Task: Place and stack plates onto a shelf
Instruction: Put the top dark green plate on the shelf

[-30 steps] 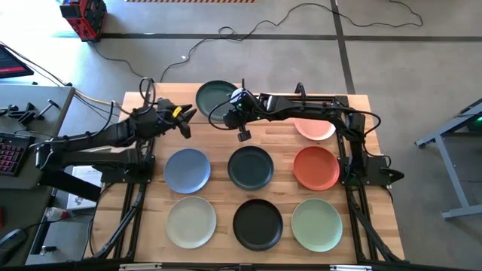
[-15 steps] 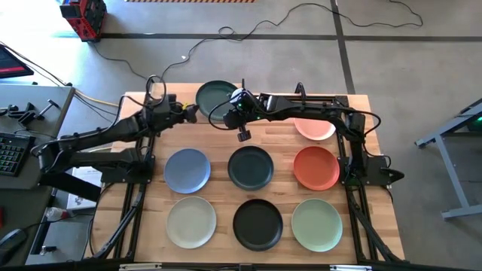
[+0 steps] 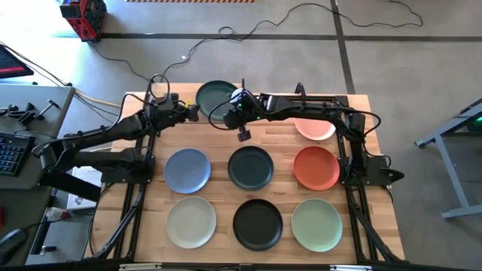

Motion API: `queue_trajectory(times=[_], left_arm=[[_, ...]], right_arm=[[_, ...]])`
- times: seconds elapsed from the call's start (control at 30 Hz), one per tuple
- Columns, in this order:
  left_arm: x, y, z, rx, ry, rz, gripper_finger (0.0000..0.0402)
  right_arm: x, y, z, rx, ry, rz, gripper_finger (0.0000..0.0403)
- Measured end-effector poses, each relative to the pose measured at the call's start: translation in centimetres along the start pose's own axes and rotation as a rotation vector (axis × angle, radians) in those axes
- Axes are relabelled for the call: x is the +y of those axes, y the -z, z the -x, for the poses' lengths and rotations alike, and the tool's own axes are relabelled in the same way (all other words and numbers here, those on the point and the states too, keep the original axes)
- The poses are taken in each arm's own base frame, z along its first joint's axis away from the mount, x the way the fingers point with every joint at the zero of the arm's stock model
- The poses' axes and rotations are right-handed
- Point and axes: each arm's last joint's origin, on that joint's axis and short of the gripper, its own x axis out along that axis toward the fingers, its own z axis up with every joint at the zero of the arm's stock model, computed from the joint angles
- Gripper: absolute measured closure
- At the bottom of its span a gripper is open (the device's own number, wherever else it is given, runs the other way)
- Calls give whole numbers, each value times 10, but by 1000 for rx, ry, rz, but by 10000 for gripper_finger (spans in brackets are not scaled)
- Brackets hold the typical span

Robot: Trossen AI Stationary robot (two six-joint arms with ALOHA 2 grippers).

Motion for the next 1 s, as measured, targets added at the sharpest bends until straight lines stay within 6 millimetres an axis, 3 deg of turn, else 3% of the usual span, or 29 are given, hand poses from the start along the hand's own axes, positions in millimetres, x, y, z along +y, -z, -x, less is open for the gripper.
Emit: queue_trajectory(times=[0.47,1.0], left_arm=[[4,-23,34,-141,81,-16,291],[2,-23,38,-104,155,-42,291]], right_arm=[[4,3,1,69,-9,37,402],[2,3,1,85,27,59,402]])
